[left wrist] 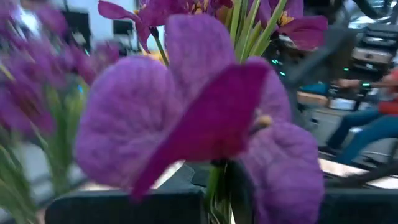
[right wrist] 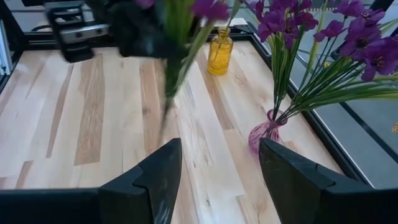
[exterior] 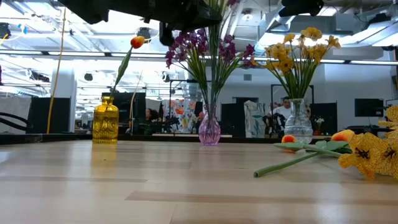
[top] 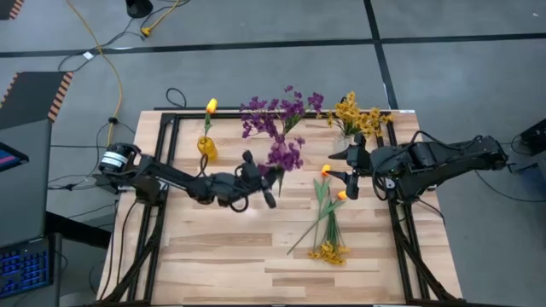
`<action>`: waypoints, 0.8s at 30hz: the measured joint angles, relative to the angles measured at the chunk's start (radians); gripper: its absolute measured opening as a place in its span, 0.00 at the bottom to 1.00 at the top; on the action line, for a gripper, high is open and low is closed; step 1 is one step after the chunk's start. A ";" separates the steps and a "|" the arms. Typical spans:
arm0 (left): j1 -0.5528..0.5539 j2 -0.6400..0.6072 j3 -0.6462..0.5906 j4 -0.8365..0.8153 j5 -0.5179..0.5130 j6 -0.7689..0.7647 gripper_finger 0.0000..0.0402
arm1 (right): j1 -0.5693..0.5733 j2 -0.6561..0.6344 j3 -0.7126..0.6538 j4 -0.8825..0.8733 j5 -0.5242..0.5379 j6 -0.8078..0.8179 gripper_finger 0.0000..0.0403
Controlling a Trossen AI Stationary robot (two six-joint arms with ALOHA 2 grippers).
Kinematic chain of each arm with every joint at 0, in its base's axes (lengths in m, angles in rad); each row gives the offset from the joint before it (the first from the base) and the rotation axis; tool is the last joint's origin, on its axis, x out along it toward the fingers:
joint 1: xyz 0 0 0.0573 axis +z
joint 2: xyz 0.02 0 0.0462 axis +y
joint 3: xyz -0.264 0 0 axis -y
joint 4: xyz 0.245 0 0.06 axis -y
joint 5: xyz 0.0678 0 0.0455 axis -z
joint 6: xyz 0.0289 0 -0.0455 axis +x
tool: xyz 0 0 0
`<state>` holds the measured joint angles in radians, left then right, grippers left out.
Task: Sort flowers into vase by color
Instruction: Put the violet flowers into the violet vase
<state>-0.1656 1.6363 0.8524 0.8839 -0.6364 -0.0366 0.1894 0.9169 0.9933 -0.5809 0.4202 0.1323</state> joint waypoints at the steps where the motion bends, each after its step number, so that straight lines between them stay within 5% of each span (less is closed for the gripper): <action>1: 0.011 0.000 0.000 0.023 0.000 0.040 0.03 | 0.000 0.000 0.000 0.000 0.000 0.000 0.59; 10: 0.121 -0.001 0.000 0.216 0.147 0.299 0.03 | 0.000 0.008 0.000 0.000 0.000 0.001 0.59; 24: 0.275 -0.001 0.000 0.270 0.278 0.419 0.03 | -0.015 0.088 0.000 0.013 0.013 0.000 0.59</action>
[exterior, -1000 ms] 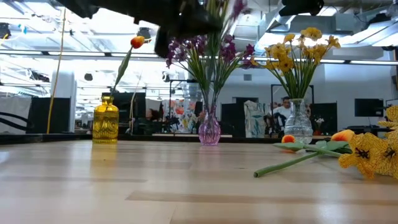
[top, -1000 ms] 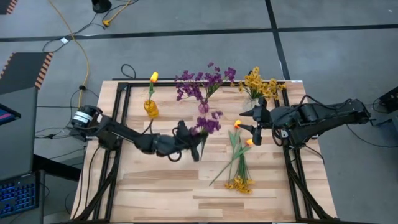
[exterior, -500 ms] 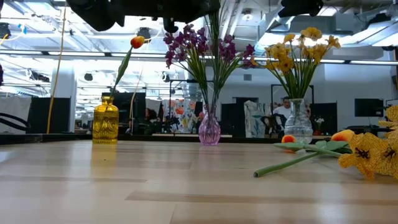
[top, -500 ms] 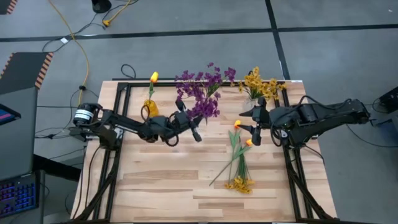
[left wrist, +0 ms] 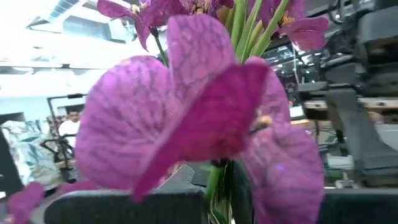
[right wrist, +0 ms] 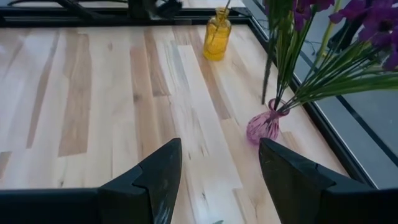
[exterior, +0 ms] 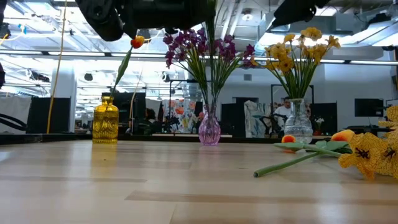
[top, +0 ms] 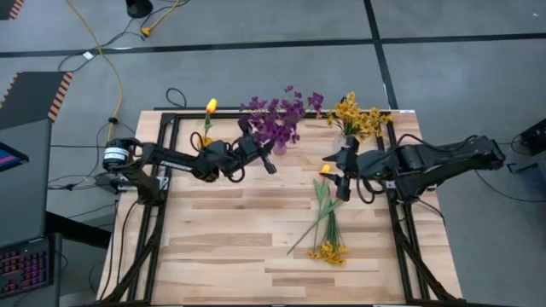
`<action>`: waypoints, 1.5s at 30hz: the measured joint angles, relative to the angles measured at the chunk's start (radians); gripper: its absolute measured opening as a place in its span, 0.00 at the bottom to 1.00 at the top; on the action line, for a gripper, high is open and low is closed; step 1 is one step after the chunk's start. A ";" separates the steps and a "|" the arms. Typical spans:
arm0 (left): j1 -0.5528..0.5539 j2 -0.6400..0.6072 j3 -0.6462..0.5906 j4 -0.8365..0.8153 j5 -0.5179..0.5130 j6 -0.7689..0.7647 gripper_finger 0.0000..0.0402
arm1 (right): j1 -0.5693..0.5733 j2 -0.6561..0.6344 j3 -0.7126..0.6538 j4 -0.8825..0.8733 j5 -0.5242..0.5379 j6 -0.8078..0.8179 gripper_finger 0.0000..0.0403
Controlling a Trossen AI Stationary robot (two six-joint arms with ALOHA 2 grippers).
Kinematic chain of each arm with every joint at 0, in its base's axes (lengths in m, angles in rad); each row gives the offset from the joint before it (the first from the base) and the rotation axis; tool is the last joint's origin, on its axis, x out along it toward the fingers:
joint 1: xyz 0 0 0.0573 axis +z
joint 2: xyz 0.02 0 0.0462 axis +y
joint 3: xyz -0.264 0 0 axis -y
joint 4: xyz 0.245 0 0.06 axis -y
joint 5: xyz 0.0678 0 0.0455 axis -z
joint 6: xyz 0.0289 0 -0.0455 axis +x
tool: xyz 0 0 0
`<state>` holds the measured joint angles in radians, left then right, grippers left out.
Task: Sort flowers into vase by color
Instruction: Put the violet flowers into the violet vase
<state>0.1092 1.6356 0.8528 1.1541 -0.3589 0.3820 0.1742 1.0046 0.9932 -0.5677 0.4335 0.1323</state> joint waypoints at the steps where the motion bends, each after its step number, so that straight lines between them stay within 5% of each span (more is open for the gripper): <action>1: 0.011 0.000 0.000 0.002 0.010 -0.001 0.03 | -0.004 0.004 0.000 0.000 0.000 -0.001 0.59; 11: 0.072 0.042 0.001 0.026 0.084 -0.028 0.03 | -0.043 0.036 0.000 0.033 0.011 -0.004 0.59; 26: 0.066 0.142 0.093 0.086 0.058 0.032 0.03 | -0.053 0.037 0.000 0.026 0.012 -0.009 0.59; 34: 0.045 0.140 0.097 0.061 -0.070 0.105 0.03 | -0.053 0.037 0.000 0.022 0.011 -0.009 0.59; 45: 0.015 0.139 0.097 0.062 -0.095 0.134 0.03 | -0.053 0.037 0.000 0.022 0.012 -0.009 0.59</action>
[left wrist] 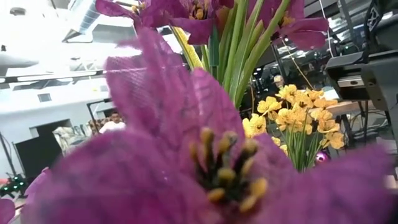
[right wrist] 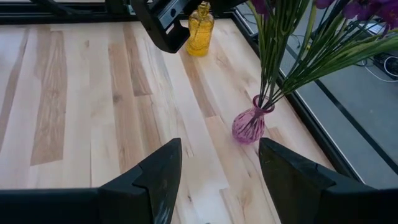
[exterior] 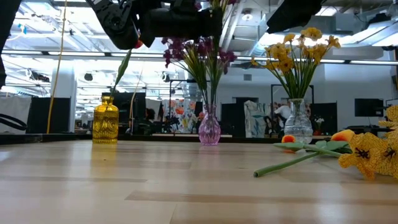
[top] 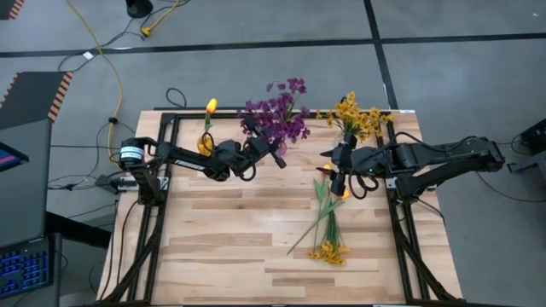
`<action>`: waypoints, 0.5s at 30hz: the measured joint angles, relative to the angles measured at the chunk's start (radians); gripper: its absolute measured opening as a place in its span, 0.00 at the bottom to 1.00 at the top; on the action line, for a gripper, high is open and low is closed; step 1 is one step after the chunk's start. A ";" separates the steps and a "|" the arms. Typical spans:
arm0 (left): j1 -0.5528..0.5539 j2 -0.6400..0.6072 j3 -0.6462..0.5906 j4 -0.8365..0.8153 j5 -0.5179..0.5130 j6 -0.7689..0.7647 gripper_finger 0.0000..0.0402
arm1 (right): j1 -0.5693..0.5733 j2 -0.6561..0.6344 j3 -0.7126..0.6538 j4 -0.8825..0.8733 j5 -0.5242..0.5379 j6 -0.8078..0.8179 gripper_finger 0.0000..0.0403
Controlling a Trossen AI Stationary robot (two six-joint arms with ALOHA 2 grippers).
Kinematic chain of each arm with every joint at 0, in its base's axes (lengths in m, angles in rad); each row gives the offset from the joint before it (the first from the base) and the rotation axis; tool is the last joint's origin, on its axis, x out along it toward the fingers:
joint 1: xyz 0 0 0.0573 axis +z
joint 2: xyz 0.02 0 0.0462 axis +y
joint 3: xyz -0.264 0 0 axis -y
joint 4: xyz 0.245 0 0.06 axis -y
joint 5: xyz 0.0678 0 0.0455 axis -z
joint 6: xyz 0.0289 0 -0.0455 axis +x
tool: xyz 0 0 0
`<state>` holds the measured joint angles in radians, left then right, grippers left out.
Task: Sort flowers into vase by color
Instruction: Put the violet flowers into the violet vase
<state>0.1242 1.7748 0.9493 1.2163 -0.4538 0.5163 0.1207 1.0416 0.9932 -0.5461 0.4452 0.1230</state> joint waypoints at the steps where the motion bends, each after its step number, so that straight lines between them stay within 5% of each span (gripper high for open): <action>1: 0.000 0.000 0.000 0.000 -0.001 0.000 0.03 | 0.000 0.000 0.000 0.000 0.000 0.000 0.59; 15: 0.000 -0.001 0.000 -0.082 -0.055 -0.048 0.03 | 0.000 0.000 0.000 0.000 0.000 0.000 0.59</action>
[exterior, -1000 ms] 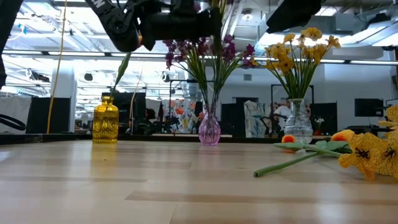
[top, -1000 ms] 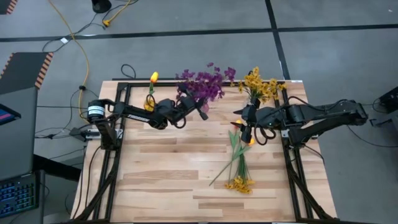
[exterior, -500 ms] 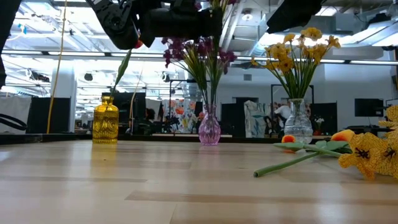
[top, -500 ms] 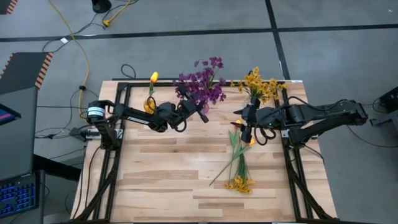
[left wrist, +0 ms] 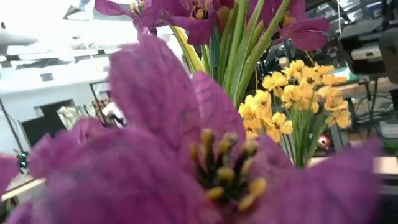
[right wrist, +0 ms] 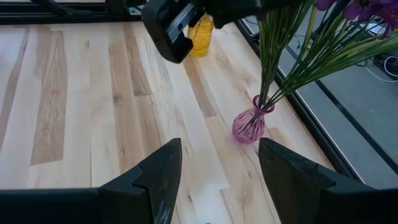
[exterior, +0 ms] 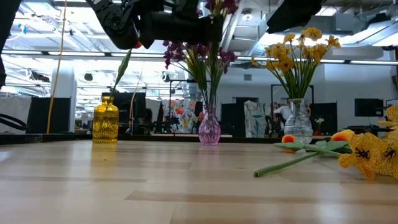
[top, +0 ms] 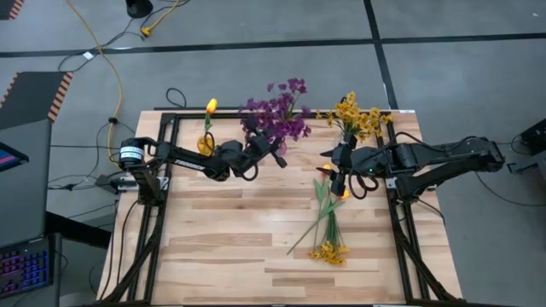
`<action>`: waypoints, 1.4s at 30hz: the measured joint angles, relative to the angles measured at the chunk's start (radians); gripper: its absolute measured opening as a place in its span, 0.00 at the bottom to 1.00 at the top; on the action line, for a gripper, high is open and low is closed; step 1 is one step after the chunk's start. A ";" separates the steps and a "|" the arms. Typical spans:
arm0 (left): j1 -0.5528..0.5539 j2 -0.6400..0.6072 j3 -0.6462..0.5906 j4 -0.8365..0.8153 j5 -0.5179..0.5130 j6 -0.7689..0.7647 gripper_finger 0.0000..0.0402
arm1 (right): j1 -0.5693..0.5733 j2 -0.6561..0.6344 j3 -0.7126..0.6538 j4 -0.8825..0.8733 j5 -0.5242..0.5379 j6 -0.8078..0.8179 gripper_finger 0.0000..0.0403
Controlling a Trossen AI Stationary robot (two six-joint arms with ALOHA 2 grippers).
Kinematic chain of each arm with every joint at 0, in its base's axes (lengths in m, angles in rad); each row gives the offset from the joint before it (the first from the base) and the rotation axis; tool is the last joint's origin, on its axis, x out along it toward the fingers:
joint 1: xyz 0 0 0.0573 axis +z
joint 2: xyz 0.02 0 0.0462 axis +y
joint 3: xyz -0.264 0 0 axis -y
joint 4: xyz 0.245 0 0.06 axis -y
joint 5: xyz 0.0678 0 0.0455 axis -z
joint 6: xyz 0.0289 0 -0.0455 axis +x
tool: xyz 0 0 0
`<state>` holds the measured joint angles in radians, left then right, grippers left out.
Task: Sort flowers into vase by color
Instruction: Put the violet flowers into the violet vase
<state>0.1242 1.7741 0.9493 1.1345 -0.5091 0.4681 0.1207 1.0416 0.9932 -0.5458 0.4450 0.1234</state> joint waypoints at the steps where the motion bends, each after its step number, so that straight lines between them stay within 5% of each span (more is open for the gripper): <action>1: 0.001 0.000 0.000 -0.008 0.001 -0.011 0.03 | 0.000 0.000 0.000 0.000 0.000 0.000 0.59; 31: 0.004 0.000 0.000 -0.072 0.028 -0.190 0.04 | 0.000 0.000 0.000 0.001 0.000 0.000 0.59; 42: 0.004 0.000 0.000 -0.071 -0.082 -0.325 0.04 | 0.000 0.000 0.000 0.001 0.000 0.000 0.59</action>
<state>0.1280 1.7737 0.9493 1.0637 -0.5913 0.1428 0.1207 1.0416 0.9932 -0.5453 0.4454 0.1234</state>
